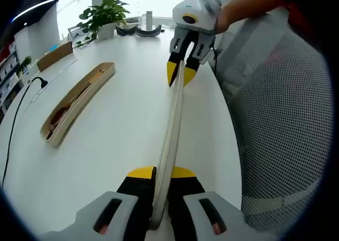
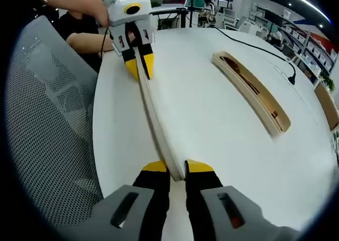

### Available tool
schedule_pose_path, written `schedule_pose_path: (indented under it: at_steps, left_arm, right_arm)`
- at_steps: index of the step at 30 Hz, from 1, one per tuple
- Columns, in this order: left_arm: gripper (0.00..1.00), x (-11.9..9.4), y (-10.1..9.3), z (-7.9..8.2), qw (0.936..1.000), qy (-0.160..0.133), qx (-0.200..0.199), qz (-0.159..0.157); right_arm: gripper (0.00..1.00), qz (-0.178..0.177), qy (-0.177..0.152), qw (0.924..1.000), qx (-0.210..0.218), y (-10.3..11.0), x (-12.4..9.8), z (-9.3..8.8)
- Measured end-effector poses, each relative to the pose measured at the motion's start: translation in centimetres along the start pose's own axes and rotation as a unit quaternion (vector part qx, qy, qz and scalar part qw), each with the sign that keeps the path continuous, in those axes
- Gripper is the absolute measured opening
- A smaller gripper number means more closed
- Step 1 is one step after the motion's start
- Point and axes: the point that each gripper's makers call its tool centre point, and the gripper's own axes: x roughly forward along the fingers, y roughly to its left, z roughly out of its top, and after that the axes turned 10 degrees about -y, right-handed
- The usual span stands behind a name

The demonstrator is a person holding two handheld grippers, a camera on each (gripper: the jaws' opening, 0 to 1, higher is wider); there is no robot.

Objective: Arrange the utensils inside the cutlery case until each visible utensil rests in its matching compartment.

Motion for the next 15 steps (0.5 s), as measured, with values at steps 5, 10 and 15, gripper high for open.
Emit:
schedule_pose_path:
  at_steps: [5,10,15]
  left_arm:
    - [0.12,0.0,0.4,0.1,0.9998,0.000,0.008,0.016]
    - [0.27,-0.1,1.5,0.1,0.9986,0.007,0.001,0.052]
    - [0.29,-0.3,1.3,0.1,0.9984,-0.013,0.011,0.054]
  right_arm:
    - [0.04,0.030,0.017,0.9994,-0.004,1.3,-0.4,-0.3]
    - [0.03,0.073,0.001,0.9960,0.052,3.2,-1.0,0.4]
    - [0.03,0.080,0.006,0.9963,0.030,3.1,-2.0,1.0]
